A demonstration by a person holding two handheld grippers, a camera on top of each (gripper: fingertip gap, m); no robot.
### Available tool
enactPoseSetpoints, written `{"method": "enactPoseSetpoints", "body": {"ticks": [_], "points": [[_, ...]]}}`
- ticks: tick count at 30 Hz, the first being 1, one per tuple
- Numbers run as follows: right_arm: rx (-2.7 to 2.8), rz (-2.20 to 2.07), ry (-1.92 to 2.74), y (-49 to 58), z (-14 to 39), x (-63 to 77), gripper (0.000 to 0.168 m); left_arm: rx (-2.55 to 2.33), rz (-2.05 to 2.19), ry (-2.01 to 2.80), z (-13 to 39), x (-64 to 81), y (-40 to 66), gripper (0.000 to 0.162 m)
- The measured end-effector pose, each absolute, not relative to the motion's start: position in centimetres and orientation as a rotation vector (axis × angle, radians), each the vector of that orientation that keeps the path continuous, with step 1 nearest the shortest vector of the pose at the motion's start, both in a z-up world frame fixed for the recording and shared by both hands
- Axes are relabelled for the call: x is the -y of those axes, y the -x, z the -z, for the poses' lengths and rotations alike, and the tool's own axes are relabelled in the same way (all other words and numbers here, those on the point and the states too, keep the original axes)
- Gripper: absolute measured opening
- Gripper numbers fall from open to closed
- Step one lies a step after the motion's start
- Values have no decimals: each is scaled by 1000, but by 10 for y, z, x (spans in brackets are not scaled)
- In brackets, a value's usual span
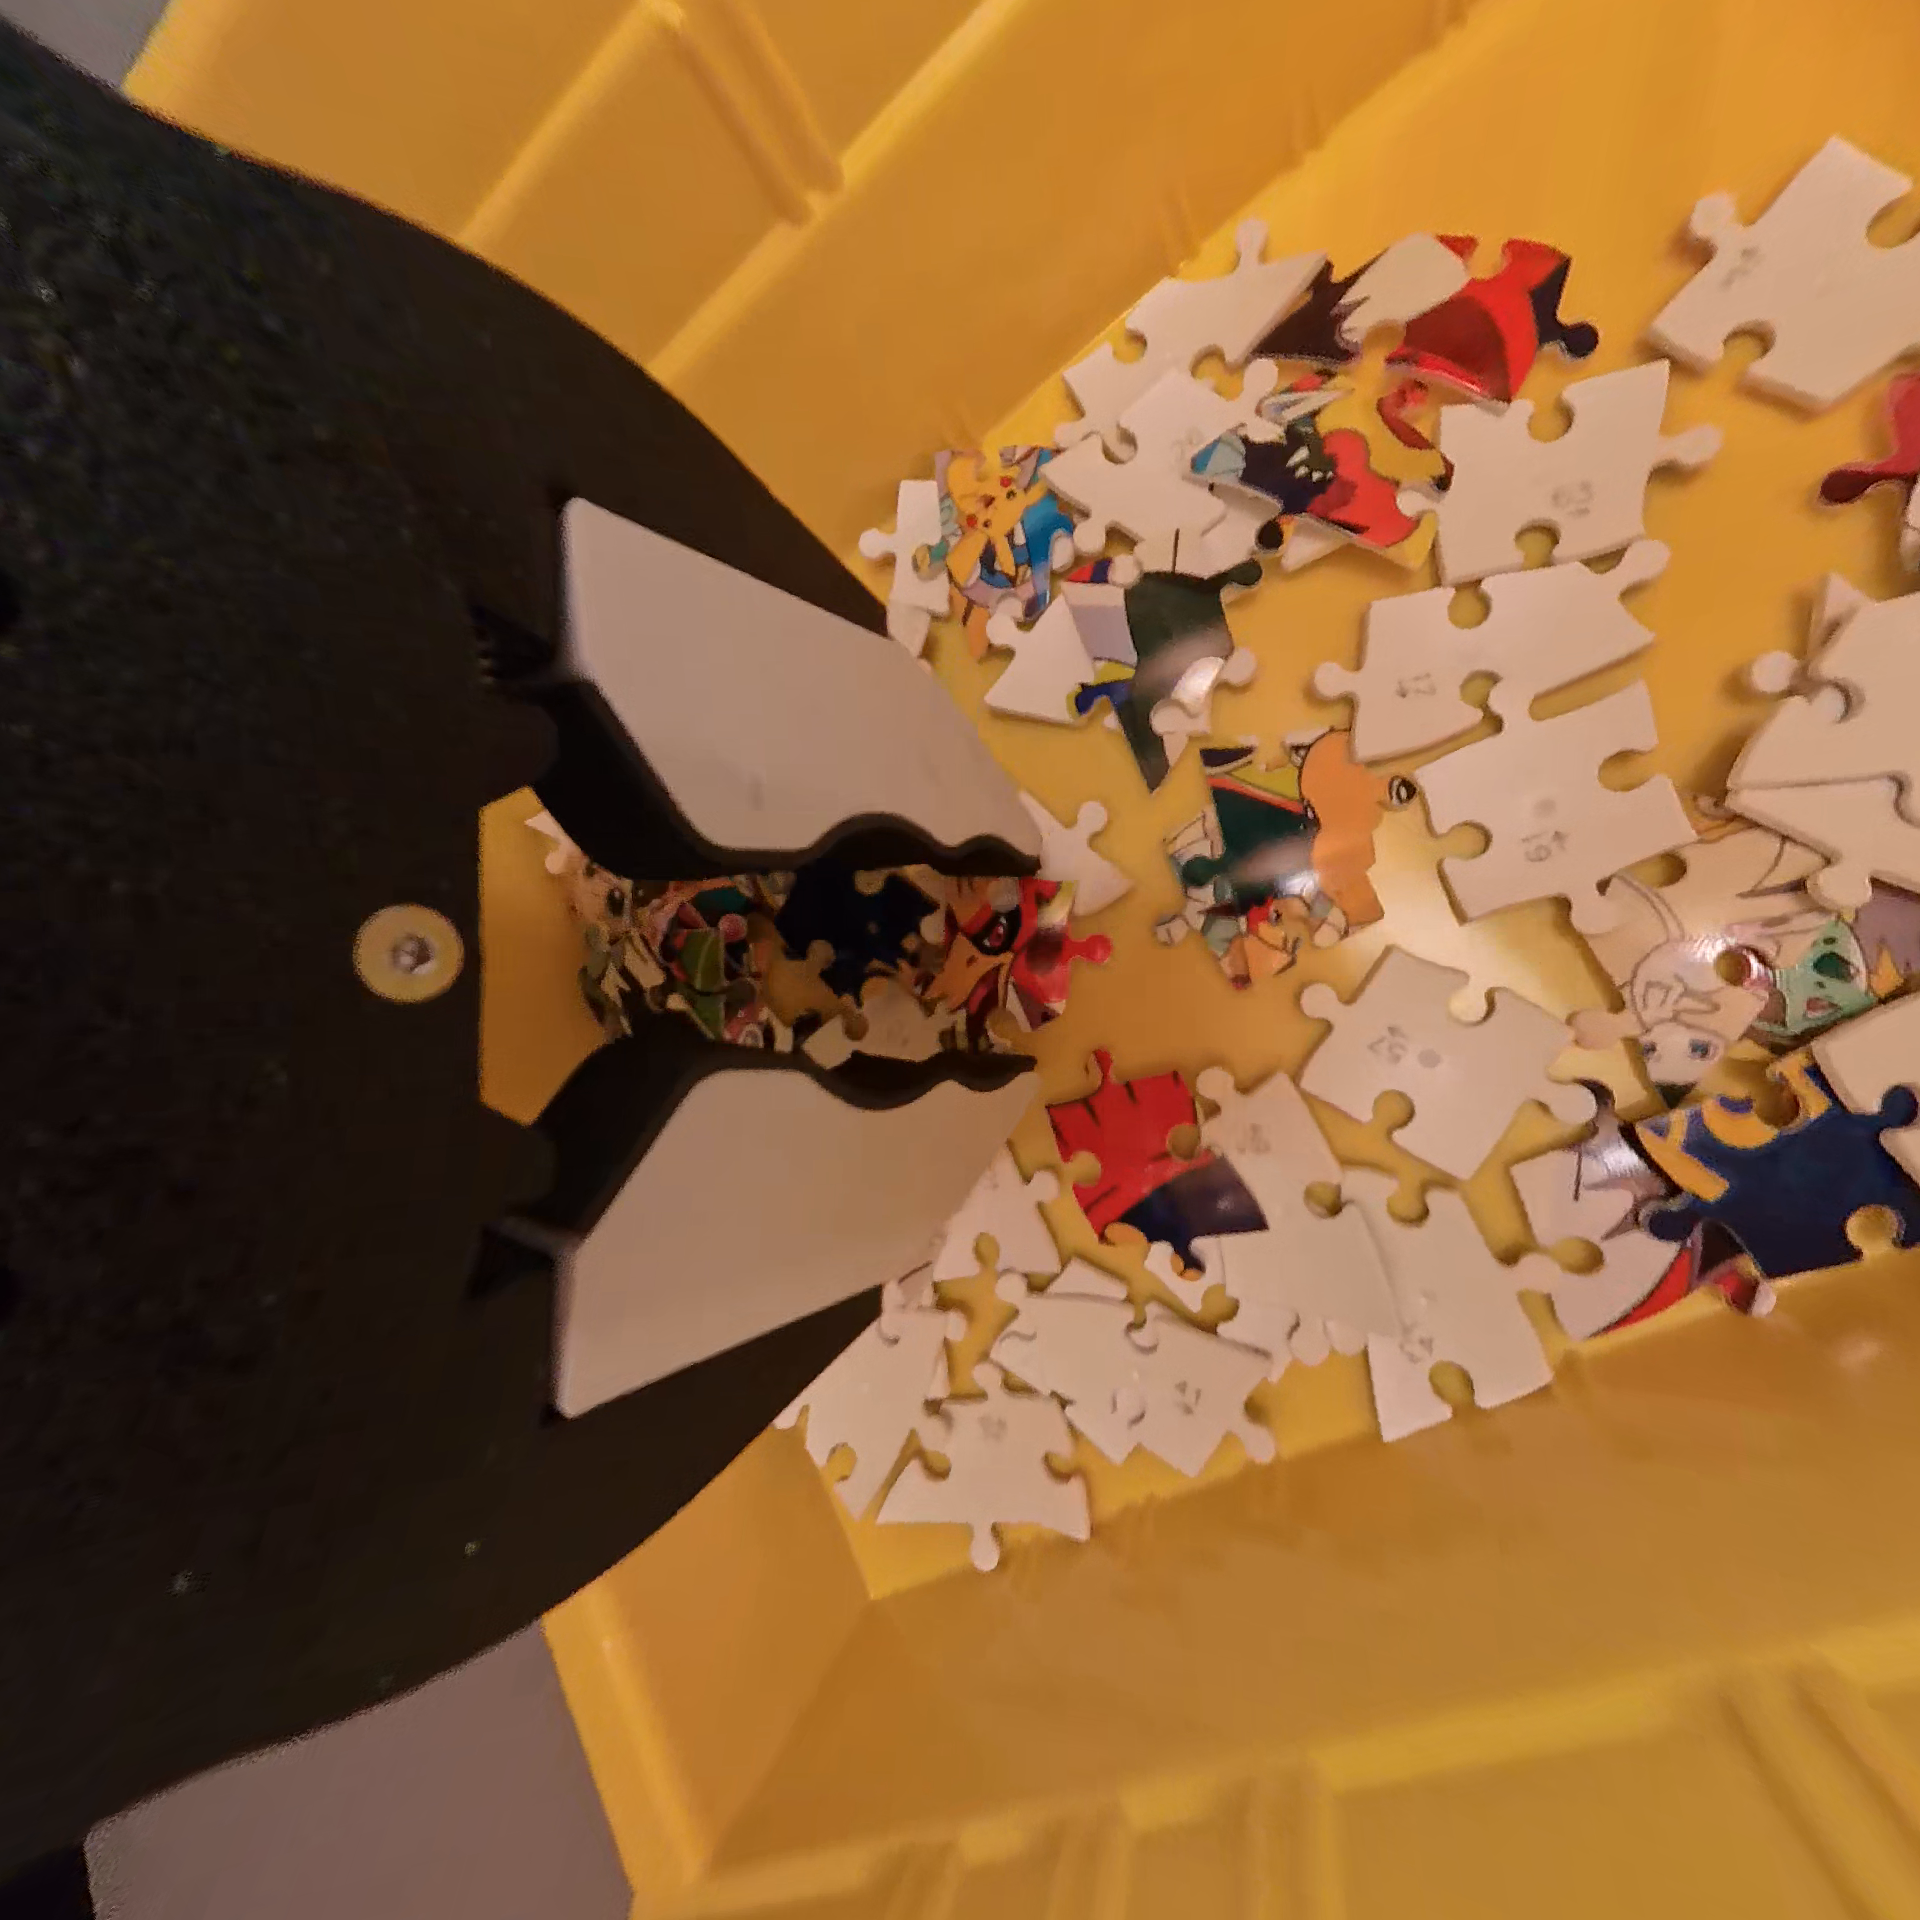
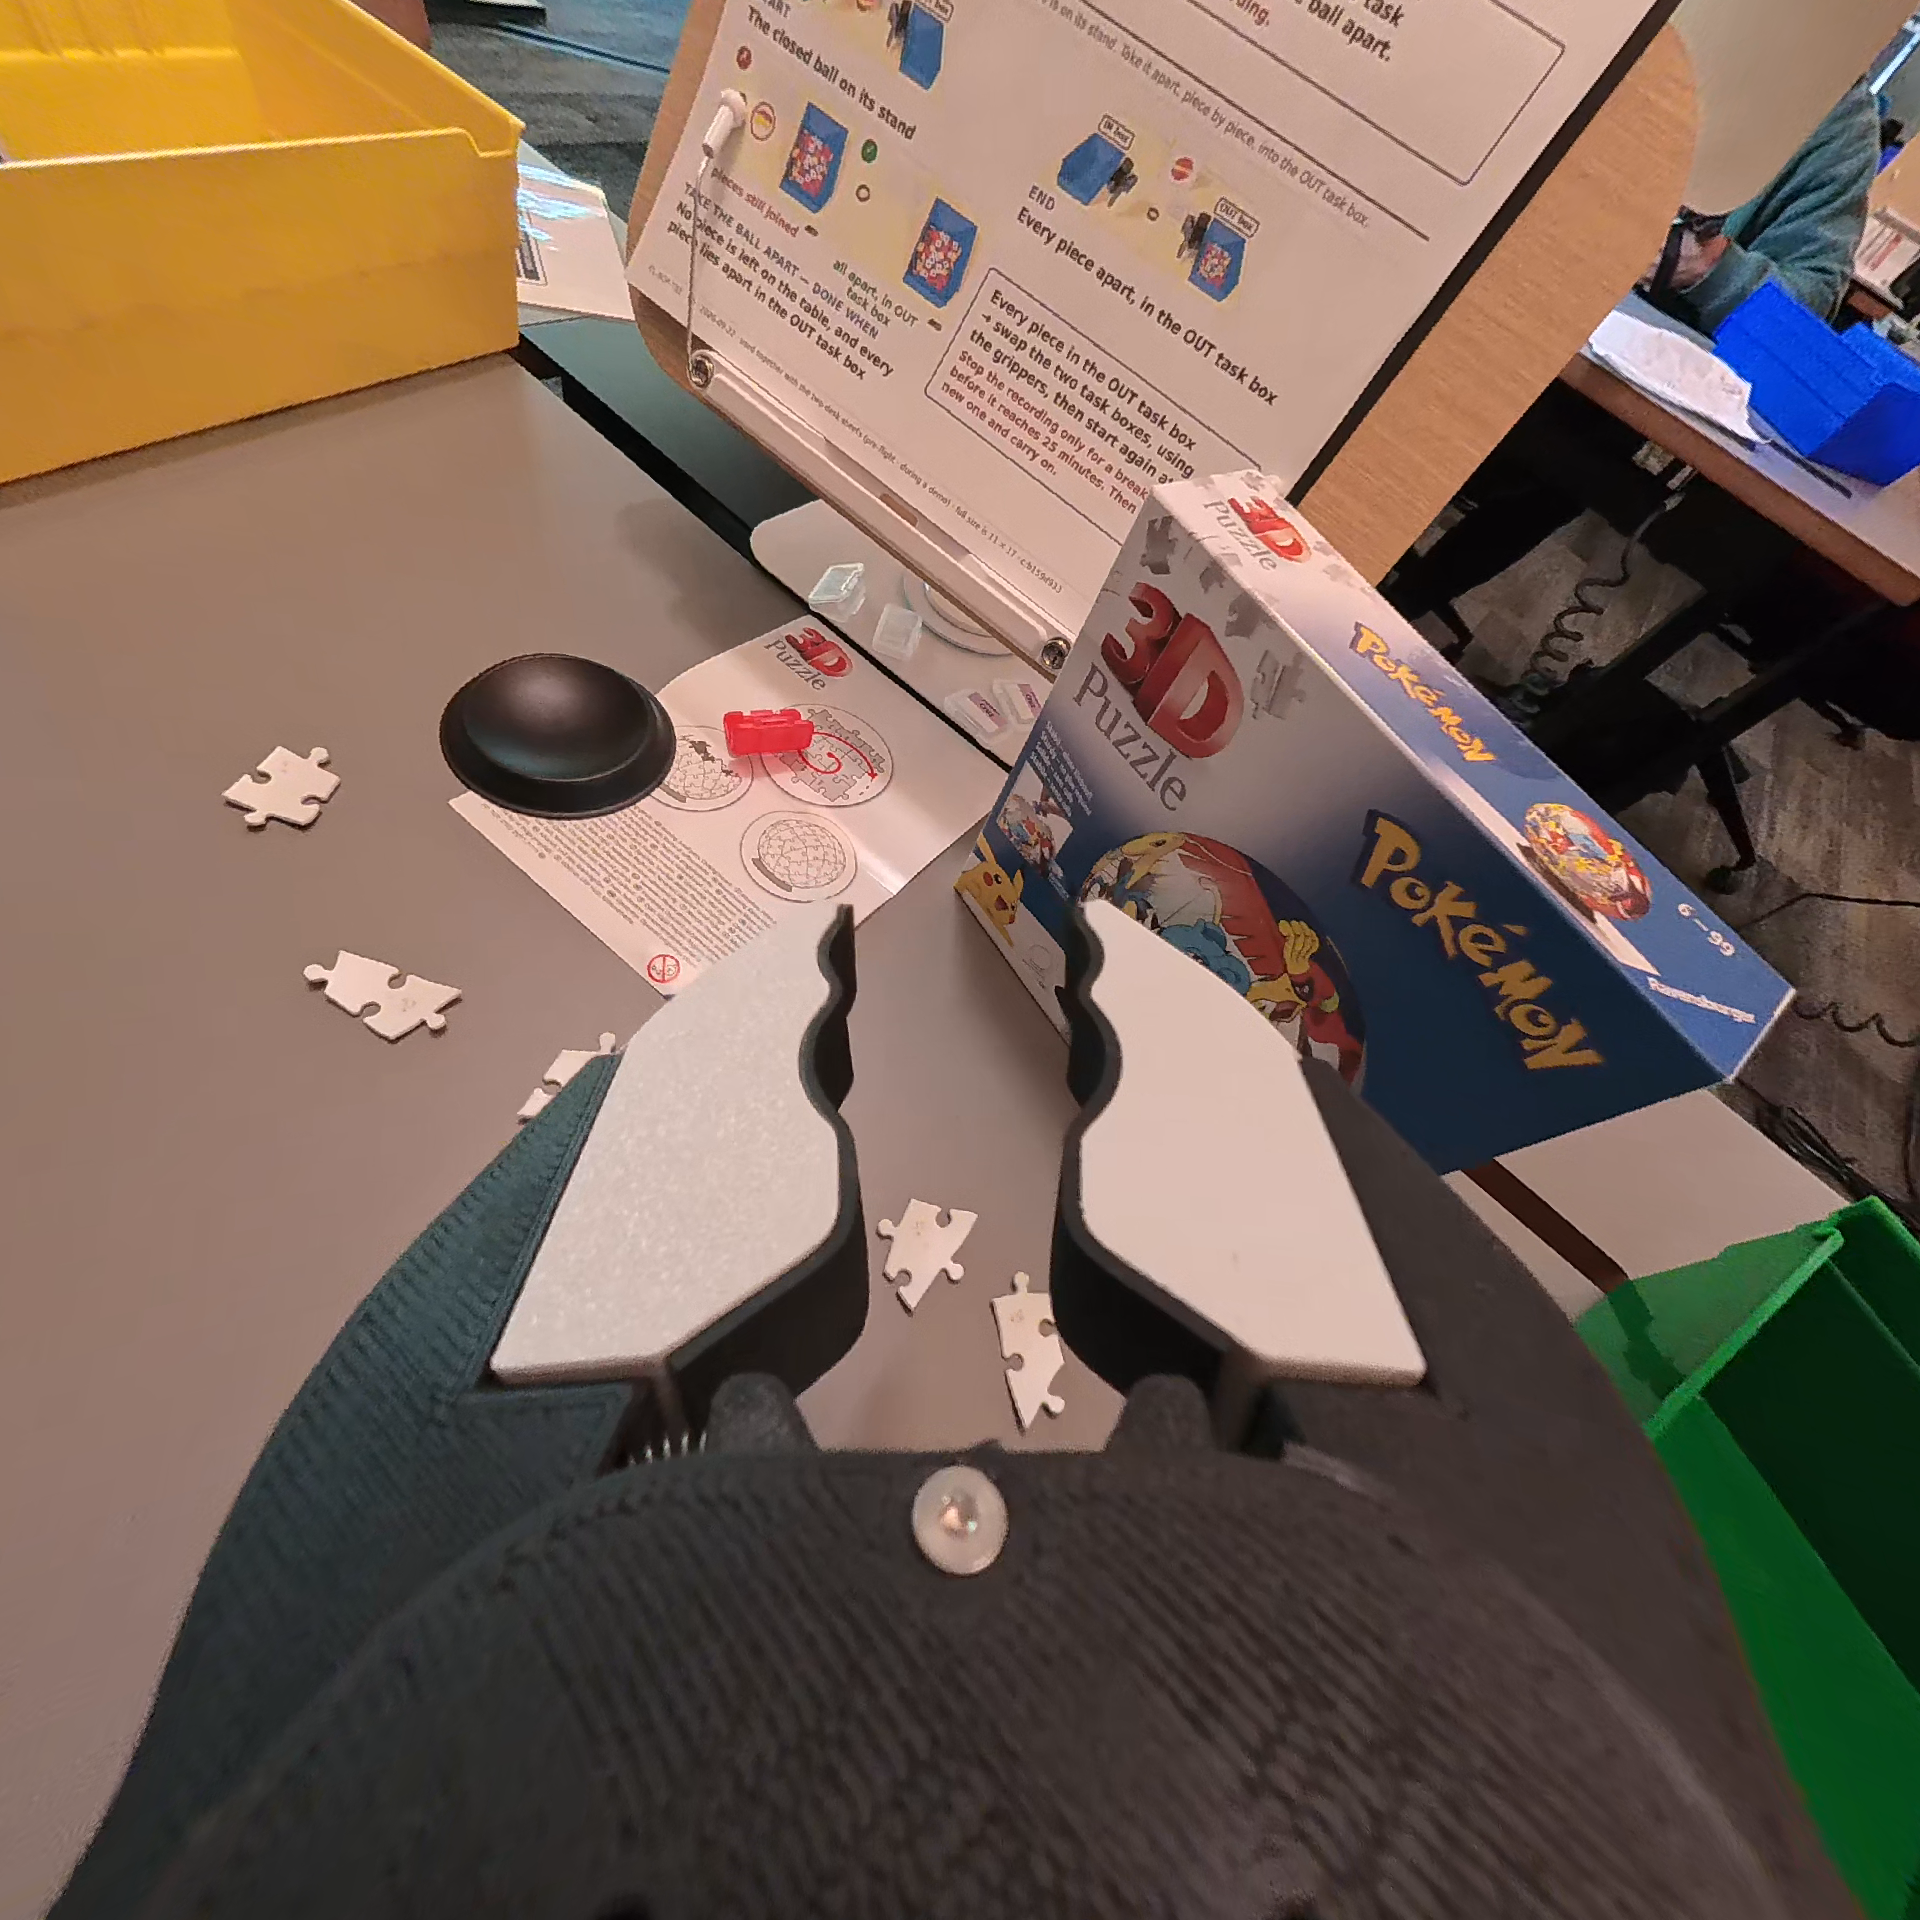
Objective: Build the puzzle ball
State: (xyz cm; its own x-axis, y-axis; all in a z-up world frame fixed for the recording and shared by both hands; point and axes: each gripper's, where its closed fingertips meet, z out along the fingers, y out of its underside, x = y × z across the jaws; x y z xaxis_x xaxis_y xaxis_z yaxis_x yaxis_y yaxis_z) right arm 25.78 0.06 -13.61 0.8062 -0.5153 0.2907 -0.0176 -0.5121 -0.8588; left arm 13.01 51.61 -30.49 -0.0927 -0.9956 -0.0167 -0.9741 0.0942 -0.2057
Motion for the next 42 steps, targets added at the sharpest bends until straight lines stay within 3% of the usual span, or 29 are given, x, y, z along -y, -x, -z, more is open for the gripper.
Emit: {"method": "enactPoseSetpoints", "body": {"ticks": [8, 11, 17, 21, 26, 30, 42], "points": [[-360, 627, 2009, -251, 131, -10, 39, -2017, 643, 1866, 234, -504, -140, 26], [-323, 551, 1974, -241, 126, -28, 39, -1961, 1009, 1699, 187, -471, -146, 26], [-117, 35, 1736, -160, 94, -122, 39, -1745, 1971, 891, 56, -344, -117, 26], [-25, -447, 1512, -85, 67, -176, 39, -1527, 2321, 357, 11, -276, -71, 26], [-53, -846, 1338, -33, 50, -202, 39, -1315, 2651, 43, -2, -227, -40, 26], [-122, -1027, 1184, -28, 34, -200, 26, -1316, 2709, -20, 7, -204, -39, 26], [-93, -1016, 1161, -36, 28, -191, 5, -1440, 2585, -17, 19, -188, -40, 26]]}}
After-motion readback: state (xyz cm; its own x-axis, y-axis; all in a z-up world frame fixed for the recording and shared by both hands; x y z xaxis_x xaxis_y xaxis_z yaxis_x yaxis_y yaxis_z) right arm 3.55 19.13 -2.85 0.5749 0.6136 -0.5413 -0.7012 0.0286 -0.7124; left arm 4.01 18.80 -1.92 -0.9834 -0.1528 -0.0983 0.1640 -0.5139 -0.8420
